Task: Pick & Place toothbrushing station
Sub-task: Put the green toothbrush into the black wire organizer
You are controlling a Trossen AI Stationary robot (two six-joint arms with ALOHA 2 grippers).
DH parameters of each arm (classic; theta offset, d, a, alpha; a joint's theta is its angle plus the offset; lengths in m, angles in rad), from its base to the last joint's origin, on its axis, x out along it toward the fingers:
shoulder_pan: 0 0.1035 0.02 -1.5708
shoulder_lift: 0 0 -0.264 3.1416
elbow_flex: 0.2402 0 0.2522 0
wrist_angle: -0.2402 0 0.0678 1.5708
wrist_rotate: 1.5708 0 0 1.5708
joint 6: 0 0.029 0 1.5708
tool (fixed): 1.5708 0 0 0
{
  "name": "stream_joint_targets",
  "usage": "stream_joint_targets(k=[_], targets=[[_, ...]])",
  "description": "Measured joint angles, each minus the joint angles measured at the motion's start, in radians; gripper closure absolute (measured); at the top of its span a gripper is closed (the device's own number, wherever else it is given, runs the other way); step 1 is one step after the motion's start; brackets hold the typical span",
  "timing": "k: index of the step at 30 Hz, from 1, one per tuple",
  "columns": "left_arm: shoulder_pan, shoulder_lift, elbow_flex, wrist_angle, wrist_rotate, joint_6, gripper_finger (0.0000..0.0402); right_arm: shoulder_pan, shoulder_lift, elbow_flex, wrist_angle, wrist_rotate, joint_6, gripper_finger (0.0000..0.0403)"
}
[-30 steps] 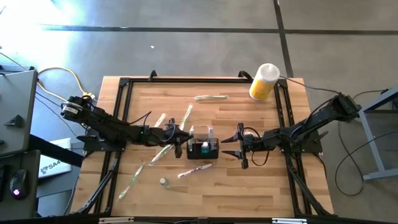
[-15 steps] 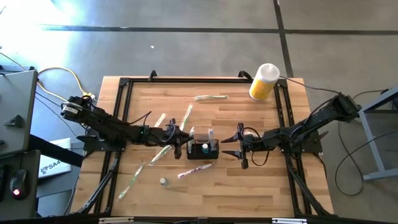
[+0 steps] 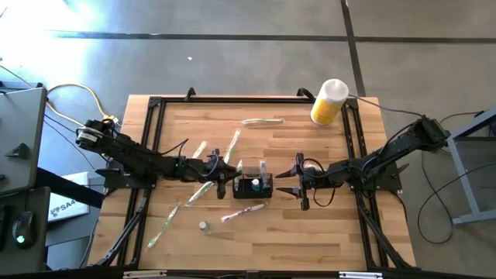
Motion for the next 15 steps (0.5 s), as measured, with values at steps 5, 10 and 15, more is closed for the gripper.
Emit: stream_joint_targets(k=[5,10,15], targets=[[0.000,0.000,0.000,0.020,0.000,0.000,0.0357,0.000,0.000,0.000,0.000,0.000,0.000,0.0231],[0.000,0.000,0.000,0.024,0.006,-0.002,0.0357,0.000,0.000,0.000,-0.001,0.000,0.000,0.0231],[0.000,0.000,0.000,0.024,0.006,0.000,0.0351,0.000,0.000,0.000,-0.007,0.000,0.000,0.0231]])
